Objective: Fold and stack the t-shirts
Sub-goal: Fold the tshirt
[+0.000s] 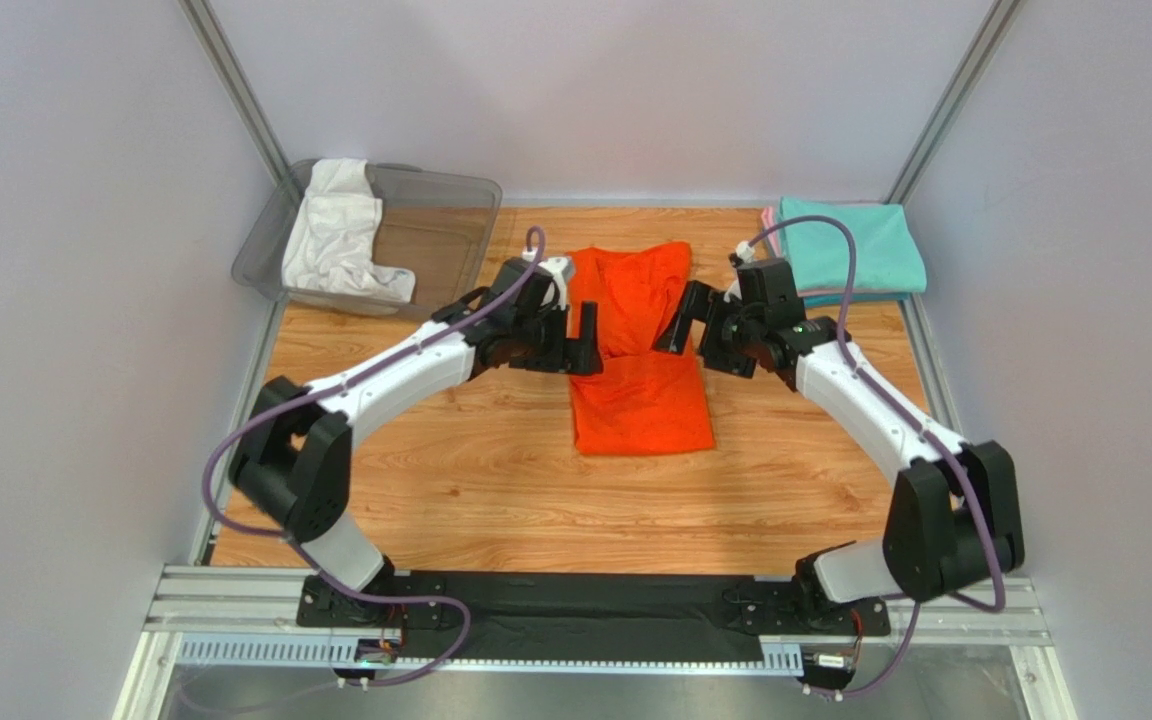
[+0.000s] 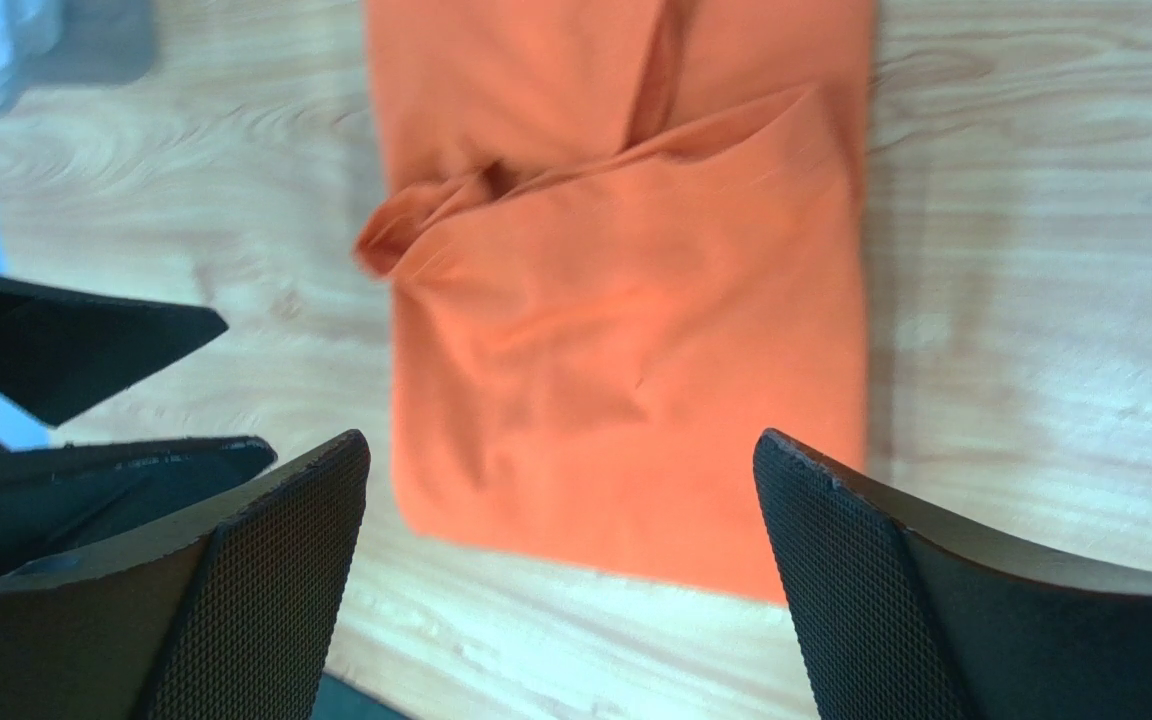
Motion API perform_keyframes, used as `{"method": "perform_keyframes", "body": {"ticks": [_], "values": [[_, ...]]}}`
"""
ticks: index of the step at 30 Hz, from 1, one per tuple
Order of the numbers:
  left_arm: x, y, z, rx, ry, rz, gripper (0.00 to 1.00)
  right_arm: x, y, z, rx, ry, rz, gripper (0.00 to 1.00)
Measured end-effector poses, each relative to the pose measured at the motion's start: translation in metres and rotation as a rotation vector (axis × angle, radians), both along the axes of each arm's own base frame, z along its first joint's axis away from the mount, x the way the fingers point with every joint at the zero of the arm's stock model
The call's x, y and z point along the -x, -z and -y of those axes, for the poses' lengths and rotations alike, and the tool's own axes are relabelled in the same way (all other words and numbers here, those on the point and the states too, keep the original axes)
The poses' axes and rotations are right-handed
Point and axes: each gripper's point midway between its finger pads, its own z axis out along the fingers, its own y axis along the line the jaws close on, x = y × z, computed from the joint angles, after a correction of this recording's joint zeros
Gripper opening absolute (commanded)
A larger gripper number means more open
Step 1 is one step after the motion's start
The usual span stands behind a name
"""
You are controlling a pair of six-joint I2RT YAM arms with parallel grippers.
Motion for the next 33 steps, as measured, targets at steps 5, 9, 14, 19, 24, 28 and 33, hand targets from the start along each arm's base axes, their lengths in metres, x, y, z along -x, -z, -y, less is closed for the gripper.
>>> {"method": "perform_keyframes", "body": {"ticks": [5,9,14,19,24,28,33], "values": [[0.04,-0.014,-0.027,0.04,-0.026,0.02,1.0,0.035,-0.01,-0.016,-0.052,-0.09,0.028,1.0],[0.07,-0.009,-0.042,0.075,-0.042,0.01,1.0,0.064,0.01,-0.014,-0.05,-0.118,-0.017,1.0],[0.097,0.016,-0.034,0.12,-0.023,-0.068,1.0,0.089,0.033,0.005,-0.006,-0.071,-0.069,1.0],[0.106,0.046,-0.015,0.122,-0.002,-0.17,0.94,0.095,0.048,0.017,0.044,-0.015,-0.106,1.0],[0.107,0.073,-0.011,0.095,-0.025,-0.248,0.75,0.102,0.06,0.024,0.069,0.01,-0.139,0.99],[0.103,0.088,-0.008,0.079,-0.054,-0.285,0.56,0.105,0.064,0.027,0.075,0.018,-0.148,0.99],[0.1,0.095,-0.005,0.075,-0.074,-0.3,0.45,0.107,0.068,0.028,0.08,0.027,-0.158,0.97]]}}
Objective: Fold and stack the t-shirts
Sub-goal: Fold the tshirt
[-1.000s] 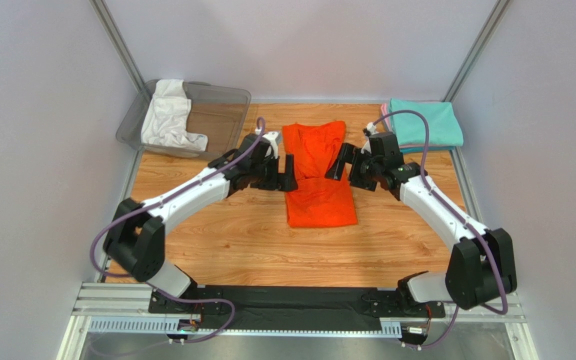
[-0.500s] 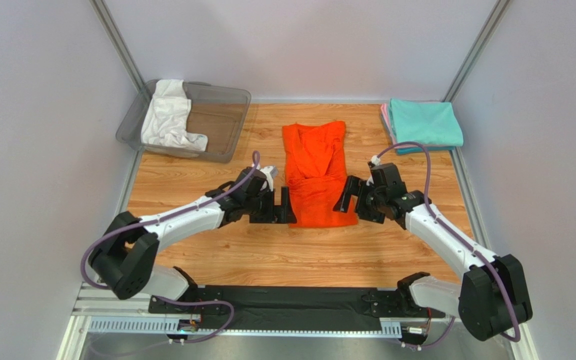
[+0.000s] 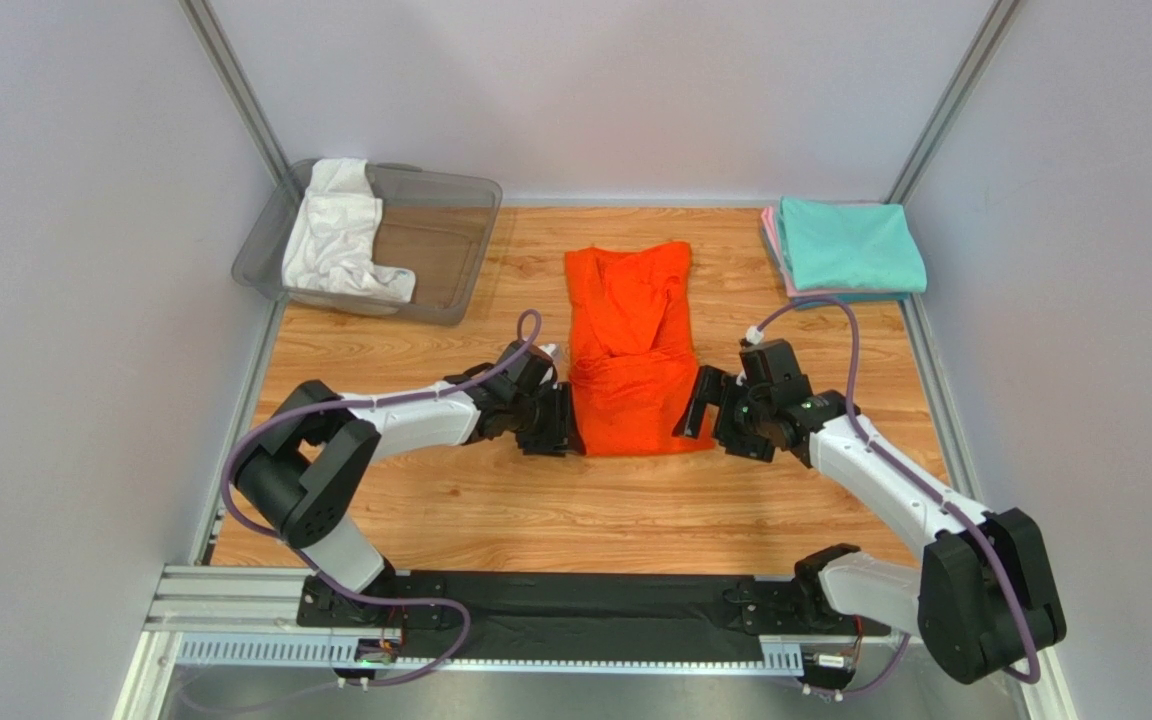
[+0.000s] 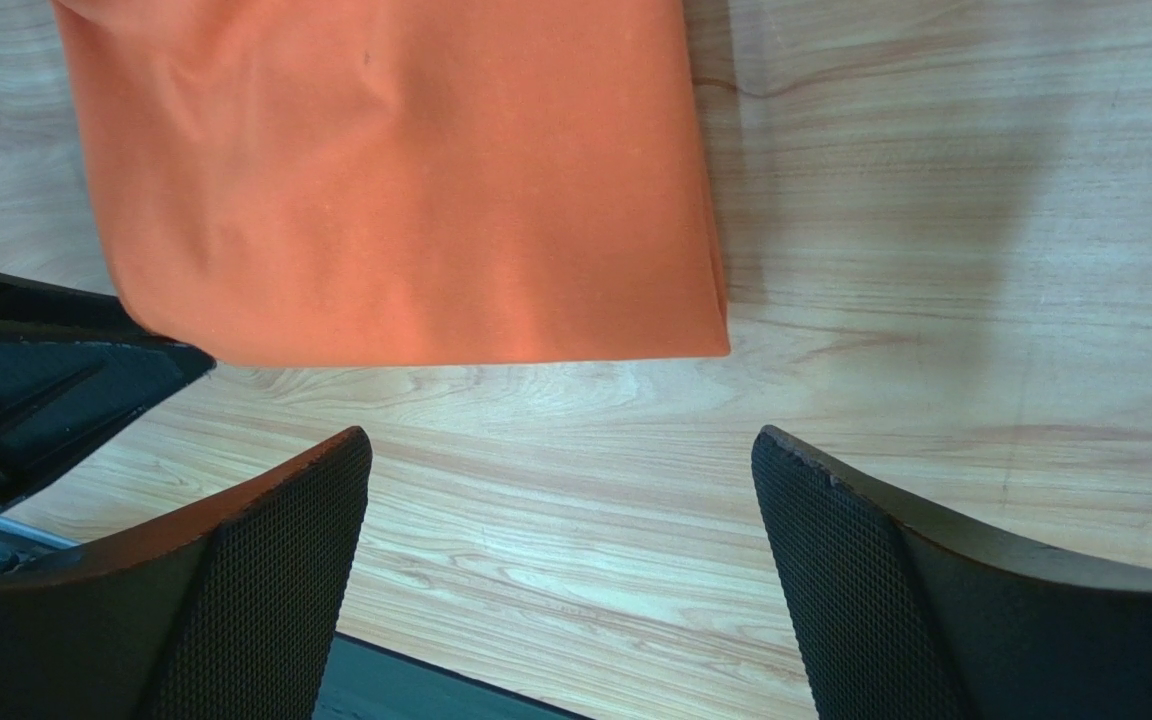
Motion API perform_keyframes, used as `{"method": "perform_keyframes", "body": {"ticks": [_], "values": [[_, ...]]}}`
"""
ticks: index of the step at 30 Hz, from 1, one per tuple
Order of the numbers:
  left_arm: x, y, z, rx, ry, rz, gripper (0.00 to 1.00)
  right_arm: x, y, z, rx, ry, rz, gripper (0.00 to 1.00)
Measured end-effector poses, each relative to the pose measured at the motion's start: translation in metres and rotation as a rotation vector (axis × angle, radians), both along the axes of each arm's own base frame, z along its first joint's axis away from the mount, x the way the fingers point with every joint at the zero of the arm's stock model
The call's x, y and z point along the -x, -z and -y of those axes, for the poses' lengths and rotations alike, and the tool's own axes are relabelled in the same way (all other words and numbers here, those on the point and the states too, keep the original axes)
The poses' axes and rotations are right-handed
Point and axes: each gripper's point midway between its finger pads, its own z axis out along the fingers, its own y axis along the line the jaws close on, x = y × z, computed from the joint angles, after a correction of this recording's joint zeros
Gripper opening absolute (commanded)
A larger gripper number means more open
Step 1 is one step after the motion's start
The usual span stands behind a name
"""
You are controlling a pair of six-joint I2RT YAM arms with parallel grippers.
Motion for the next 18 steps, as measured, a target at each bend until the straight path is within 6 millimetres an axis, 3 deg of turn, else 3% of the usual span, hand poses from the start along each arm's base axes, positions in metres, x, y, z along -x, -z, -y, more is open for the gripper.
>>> {"method": "perform_keyframes", "body": {"ticks": [8,18], "values": [[-0.001,0.01,0.004,-0.003,-0.002,-0.03,0.03,0.005,0.009,0.004,0.01,0.005,-0.018,0.92],[-0.001,0.01,0.006,0.006,-0.001,-0.035,0.0,-0.004,0.029,0.009,0.029,0.03,-0.06,0.59]]}}
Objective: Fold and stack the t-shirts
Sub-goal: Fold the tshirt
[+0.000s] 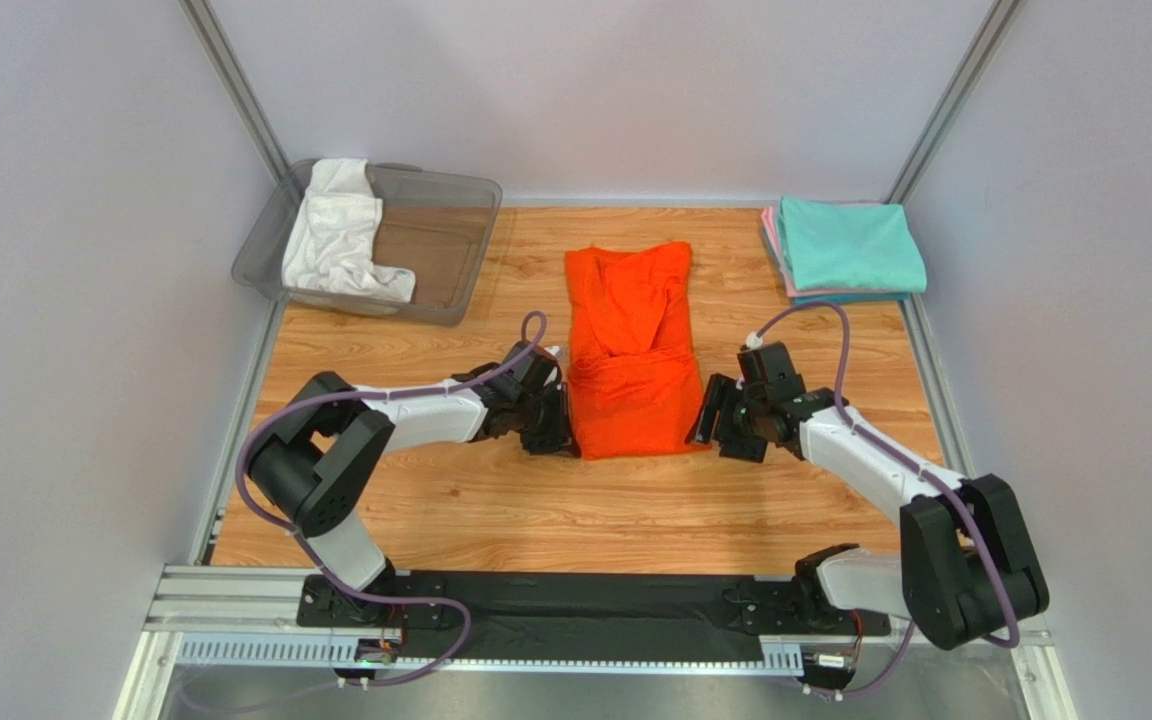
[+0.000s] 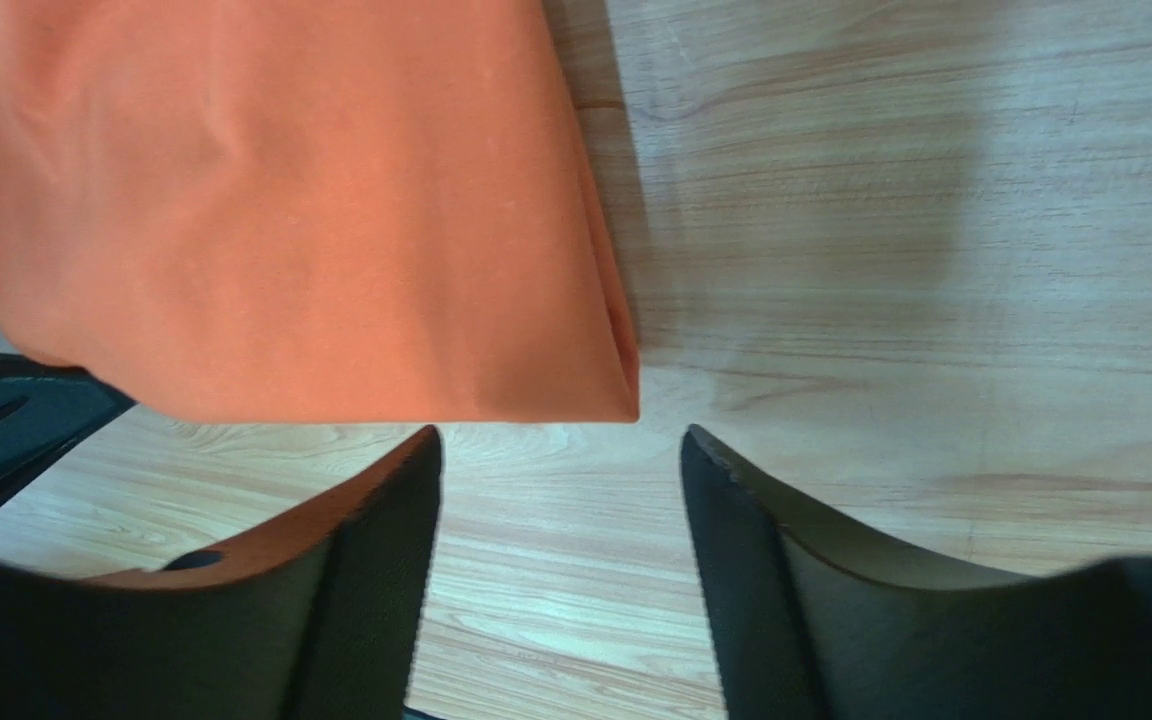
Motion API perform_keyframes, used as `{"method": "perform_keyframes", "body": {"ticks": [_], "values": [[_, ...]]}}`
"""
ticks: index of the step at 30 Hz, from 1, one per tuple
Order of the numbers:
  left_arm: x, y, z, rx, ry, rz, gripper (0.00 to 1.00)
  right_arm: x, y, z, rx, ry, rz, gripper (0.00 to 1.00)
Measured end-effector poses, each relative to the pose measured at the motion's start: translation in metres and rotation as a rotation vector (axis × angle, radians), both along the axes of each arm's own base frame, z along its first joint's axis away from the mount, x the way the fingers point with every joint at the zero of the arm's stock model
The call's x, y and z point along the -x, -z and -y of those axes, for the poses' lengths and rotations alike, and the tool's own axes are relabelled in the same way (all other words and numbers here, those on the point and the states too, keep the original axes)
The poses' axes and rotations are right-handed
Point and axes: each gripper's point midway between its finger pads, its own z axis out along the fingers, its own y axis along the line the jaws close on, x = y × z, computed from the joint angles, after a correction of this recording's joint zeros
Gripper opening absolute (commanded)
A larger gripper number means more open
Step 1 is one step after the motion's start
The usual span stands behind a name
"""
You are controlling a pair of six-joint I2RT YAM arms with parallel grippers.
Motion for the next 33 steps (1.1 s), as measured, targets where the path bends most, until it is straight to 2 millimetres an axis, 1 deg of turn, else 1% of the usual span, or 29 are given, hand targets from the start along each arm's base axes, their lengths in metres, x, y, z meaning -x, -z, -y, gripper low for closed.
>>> {"method": "perform_keyframes", "body": {"ticks": [1,2,3,5,7,9,10,11,13,16,20,24,27,29,33], "values": [[0.0,0.0,0.0,-0.001,0.0,0.0,0.0,0.0,0.002,0.001,0.003,0.0,-0.007,0.55],[0.0,0.0,0.0,-0.003,0.0,0.001,0.0,0.0,0.005,0.002,0.009,0.001,-0.015,0.49],[0.0,0.0,0.0,-0.006,-0.001,0.004,0.0,0.0,0.008,0.003,0.016,0.0,-0.024,0.46],[0.001,0.0,-0.002,-0.016,-0.003,0.007,0.0,0.0,0.014,0.006,0.034,0.001,-0.037,0.36],[0.003,0.0,-0.003,-0.032,-0.005,0.01,0.0,0.001,0.018,0.008,0.046,-0.001,-0.047,0.35],[0.004,0.0,-0.006,-0.047,-0.009,0.013,0.0,0.001,0.021,0.009,0.055,-0.006,-0.055,0.32],[0.005,0.0,-0.007,-0.053,-0.009,0.012,0.0,0.001,0.023,0.009,0.057,-0.009,-0.058,0.29],[0.005,0.0,-0.008,-0.058,-0.01,0.014,0.0,0.0,0.023,0.009,0.057,-0.011,-0.055,0.21],[0.006,-0.001,-0.01,-0.067,-0.011,0.012,0.0,-0.001,0.024,0.008,0.057,-0.019,-0.054,0.19],[0.006,-0.003,-0.013,-0.078,-0.015,0.02,0.0,-0.003,0.024,0.005,0.046,-0.028,-0.047,0.13],[0.006,-0.006,-0.014,-0.082,-0.016,0.032,0.0,-0.002,0.024,-0.001,0.014,-0.052,-0.05,0.0],[0.008,-0.007,-0.014,-0.089,-0.01,0.036,0.0,0.002,0.024,-0.008,-0.031,-0.078,-0.056,0.0],[0.012,-0.011,-0.014,-0.087,-0.007,0.051,0.0,0.011,0.022,-0.011,-0.06,-0.096,-0.05,0.0],[0.016,-0.015,-0.016,-0.087,-0.002,0.059,0.0,0.017,0.015,-0.013,-0.087,-0.112,-0.035,0.0],[0.031,-0.031,-0.022,-0.081,0.009,0.095,0.0,0.035,-0.008,-0.017,-0.146,-0.15,0.007,0.0]]}}
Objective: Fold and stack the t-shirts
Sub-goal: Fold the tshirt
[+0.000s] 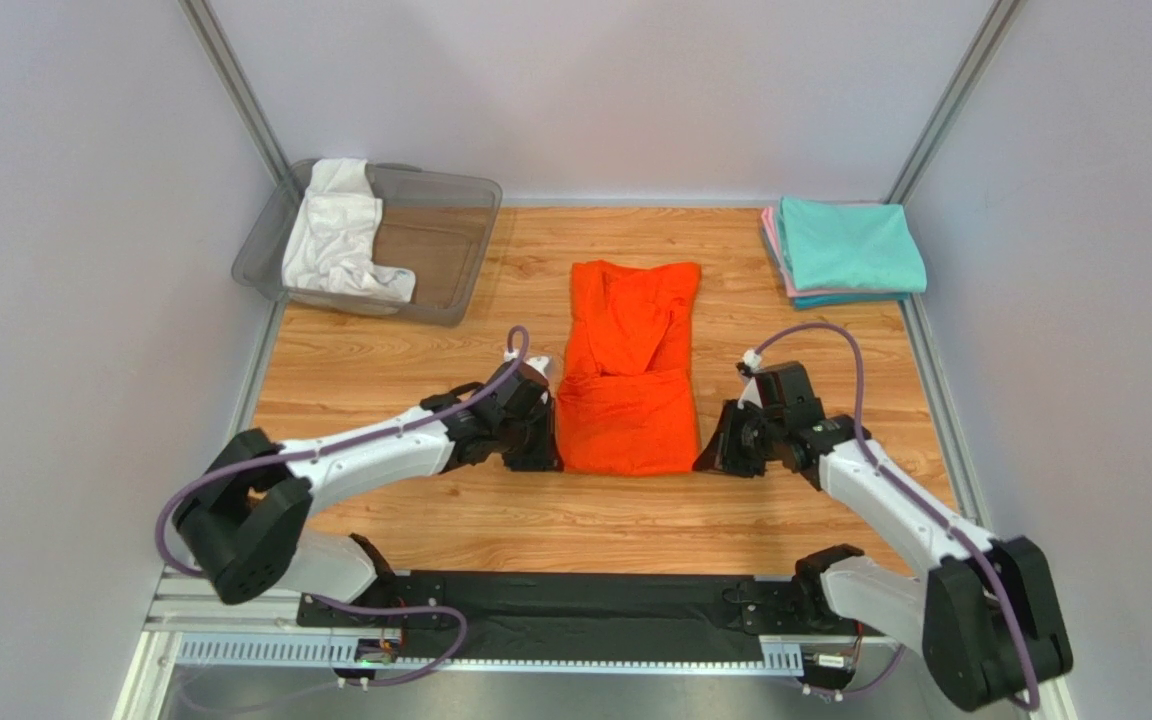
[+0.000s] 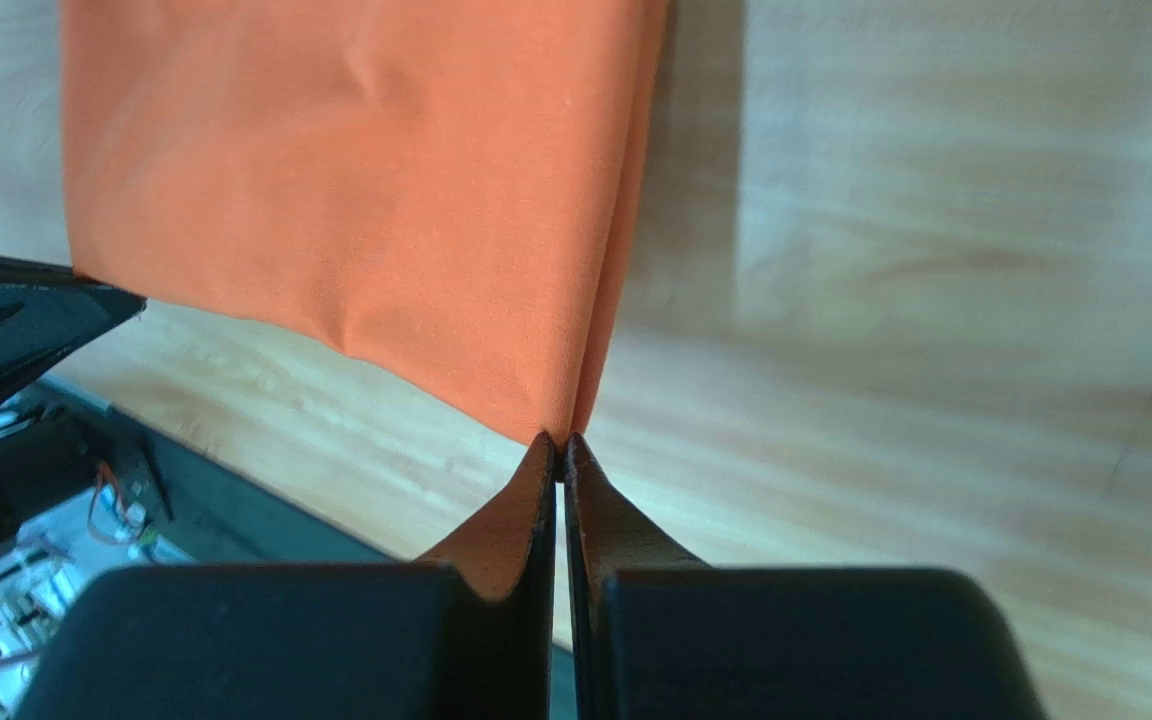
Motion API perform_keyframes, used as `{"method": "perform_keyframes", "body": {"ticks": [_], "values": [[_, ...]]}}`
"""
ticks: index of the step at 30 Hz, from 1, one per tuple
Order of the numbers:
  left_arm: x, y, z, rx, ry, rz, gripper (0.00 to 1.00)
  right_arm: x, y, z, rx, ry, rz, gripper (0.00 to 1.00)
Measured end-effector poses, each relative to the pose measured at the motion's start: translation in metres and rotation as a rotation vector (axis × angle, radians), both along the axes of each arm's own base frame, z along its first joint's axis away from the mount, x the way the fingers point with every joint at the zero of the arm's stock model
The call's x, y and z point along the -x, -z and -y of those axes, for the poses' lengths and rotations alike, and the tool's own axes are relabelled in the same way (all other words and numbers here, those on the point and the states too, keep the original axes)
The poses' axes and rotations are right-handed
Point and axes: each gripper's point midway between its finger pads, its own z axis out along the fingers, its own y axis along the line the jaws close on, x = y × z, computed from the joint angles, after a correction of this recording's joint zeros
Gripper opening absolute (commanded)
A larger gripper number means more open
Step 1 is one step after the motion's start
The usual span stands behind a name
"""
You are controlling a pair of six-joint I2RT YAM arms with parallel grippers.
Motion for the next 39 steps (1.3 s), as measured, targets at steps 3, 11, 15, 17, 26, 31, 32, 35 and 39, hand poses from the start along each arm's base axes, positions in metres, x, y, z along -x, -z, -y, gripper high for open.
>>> {"method": "perform_keyframes", "body": {"ticks": [3,11,15,17,26,31,32,35,39], "values": [[0.018,-0.022,-0.005,0.015,0.018,0.052,0.0,0.018,-0.019,0.0,-0.036,-0.022,0.018,0.0],[0.049,-0.09,-0.012,0.15,0.07,0.181,0.0,0.074,-0.086,-0.013,-0.209,-0.14,0.036,0.0],[0.064,-0.106,-0.017,0.19,0.1,0.193,0.0,0.091,-0.125,-0.02,-0.287,-0.204,0.044,0.0],[0.068,-0.118,-0.02,0.217,0.109,0.209,0.0,0.1,-0.139,-0.022,-0.32,-0.231,0.042,0.0],[0.063,-0.166,-0.022,0.3,0.093,0.315,0.0,0.116,-0.161,-0.026,-0.382,-0.26,0.016,0.0],[0.051,-0.164,-0.016,0.251,0.086,0.329,0.0,0.11,-0.157,-0.023,-0.353,-0.217,0.009,0.0],[0.048,-0.163,-0.013,0.241,0.089,0.33,0.0,0.109,-0.156,-0.023,-0.347,-0.209,0.01,0.0],[0.04,-0.162,-0.004,0.223,0.102,0.339,0.0,0.103,-0.157,-0.02,-0.325,-0.182,0.03,0.0],[0.031,-0.166,0.009,0.233,0.125,0.358,0.0,0.097,-0.163,-0.017,-0.306,-0.151,0.071,0.0]]}}
